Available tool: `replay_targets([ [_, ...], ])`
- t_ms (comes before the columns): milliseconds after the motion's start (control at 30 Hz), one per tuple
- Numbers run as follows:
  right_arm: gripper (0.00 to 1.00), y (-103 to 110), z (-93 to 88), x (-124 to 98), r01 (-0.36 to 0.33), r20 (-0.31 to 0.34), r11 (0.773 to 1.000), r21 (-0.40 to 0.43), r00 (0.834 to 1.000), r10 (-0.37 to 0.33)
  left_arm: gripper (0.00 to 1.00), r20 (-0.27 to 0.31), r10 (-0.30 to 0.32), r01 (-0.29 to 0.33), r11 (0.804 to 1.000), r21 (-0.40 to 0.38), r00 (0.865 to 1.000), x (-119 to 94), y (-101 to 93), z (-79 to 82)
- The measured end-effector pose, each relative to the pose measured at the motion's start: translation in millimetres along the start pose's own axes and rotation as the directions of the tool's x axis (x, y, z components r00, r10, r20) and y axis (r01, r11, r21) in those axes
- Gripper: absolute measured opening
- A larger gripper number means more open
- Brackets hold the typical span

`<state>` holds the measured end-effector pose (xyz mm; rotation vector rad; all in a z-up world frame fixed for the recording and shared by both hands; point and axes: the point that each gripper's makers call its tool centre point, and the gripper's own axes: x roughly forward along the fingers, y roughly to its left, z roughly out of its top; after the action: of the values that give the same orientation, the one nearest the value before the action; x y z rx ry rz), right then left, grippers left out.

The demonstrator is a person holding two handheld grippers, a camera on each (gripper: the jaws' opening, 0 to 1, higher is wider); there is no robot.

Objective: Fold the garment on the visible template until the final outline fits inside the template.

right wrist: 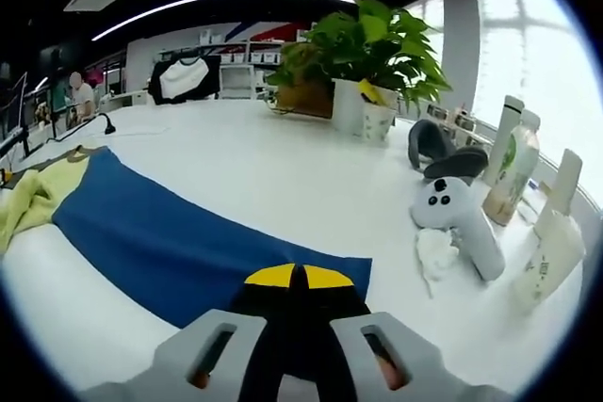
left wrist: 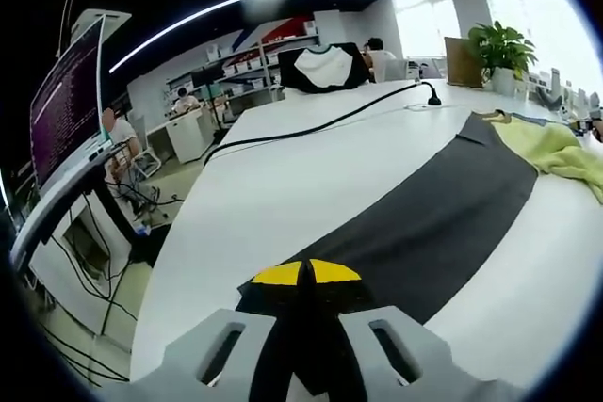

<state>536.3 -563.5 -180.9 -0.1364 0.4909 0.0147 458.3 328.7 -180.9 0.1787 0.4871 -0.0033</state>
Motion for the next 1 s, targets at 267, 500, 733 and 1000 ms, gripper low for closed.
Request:
replay_targets([
  [267, 0.00, -1.3, -0.3, -1.2, -0.004, 0.006, 1.000, 0.007, 1.000, 0.004, 0.01, 0.027, -0.033, 0.033, 0.999, -0.015, 0.999, -0.2, 2.5, 0.1],
  [500, 0.01, -1.7, -0.6, -3.4, -0.003, 0.010, 1.000, -0.006, 1.000, 0.004, 0.03, 0.020, -0.025, 0.025, 1.000, -0.002, 0.999, -8.4, 4.7, -3.7],
  [733, 0.16, -4.3, 17.6, -16.0, 0.017, 0.092, 1.000, -0.012, 0.996, -0.016, 0.04, 0.024, 0.025, -0.024, 0.999, -0.028, 0.999, -21.8, 19.0, -3.3],
  [1000, 0.31, 14.3, 48.0, -40.7, -0.010, 0.234, 0.998, -0.069, 0.972, 0.026, 0.19, 0.122, 0.020, -0.017, 0.999, -0.027, 0.992, -36.4, 10.8, 16.4],
])
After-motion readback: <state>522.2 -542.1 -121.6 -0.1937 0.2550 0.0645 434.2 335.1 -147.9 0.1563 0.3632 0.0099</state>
